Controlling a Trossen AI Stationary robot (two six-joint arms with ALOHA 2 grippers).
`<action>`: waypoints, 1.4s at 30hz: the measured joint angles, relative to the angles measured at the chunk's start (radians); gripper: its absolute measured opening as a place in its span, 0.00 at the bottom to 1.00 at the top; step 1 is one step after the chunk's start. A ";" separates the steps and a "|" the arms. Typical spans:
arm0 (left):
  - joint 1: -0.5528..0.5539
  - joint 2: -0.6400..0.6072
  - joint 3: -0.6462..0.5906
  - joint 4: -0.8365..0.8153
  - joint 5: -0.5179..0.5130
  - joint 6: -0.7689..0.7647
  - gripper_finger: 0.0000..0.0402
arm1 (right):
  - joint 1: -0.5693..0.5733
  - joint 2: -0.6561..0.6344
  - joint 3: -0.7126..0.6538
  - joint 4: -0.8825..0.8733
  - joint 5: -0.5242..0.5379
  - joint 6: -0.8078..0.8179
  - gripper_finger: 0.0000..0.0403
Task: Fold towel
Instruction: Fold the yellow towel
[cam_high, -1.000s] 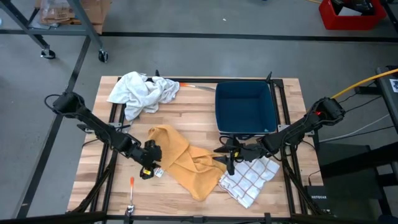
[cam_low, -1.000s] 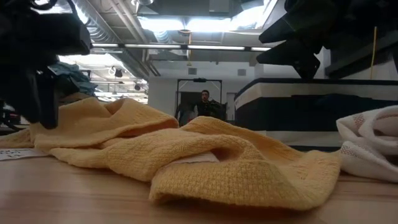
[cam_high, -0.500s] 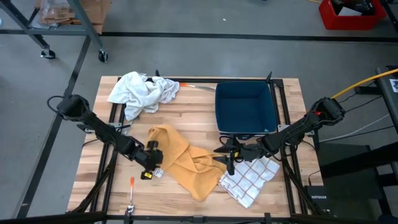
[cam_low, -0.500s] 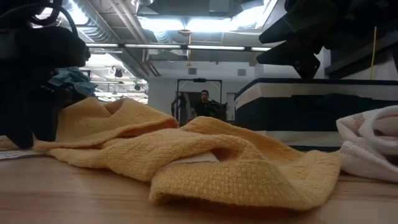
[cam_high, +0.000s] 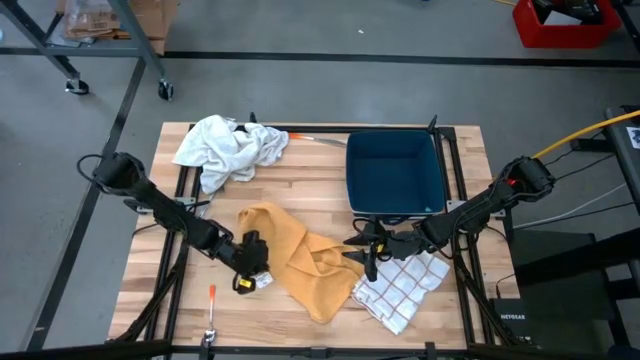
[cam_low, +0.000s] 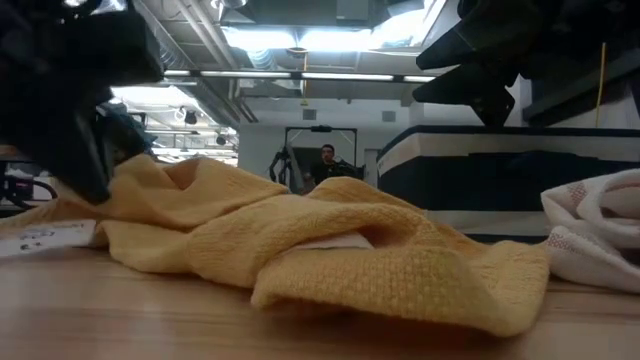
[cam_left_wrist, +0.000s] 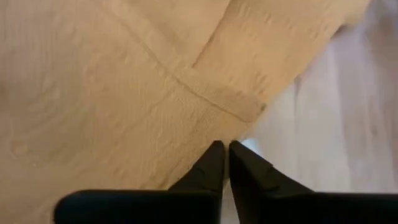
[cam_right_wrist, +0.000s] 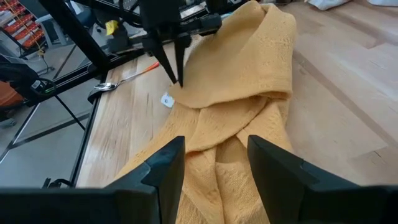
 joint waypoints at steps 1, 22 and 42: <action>0.000 -0.002 0.008 0.000 0.000 0.006 0.02 | 0.000 0.000 0.000 0.001 0.000 0.000 0.45; 0.194 -0.004 0.236 0.024 -0.001 0.026 0.01 | -0.008 0.103 0.229 -0.047 0.034 -0.389 0.45; 0.200 -0.005 0.274 0.091 -0.001 0.047 0.00 | -0.109 0.258 0.394 -0.130 -0.069 -0.448 0.45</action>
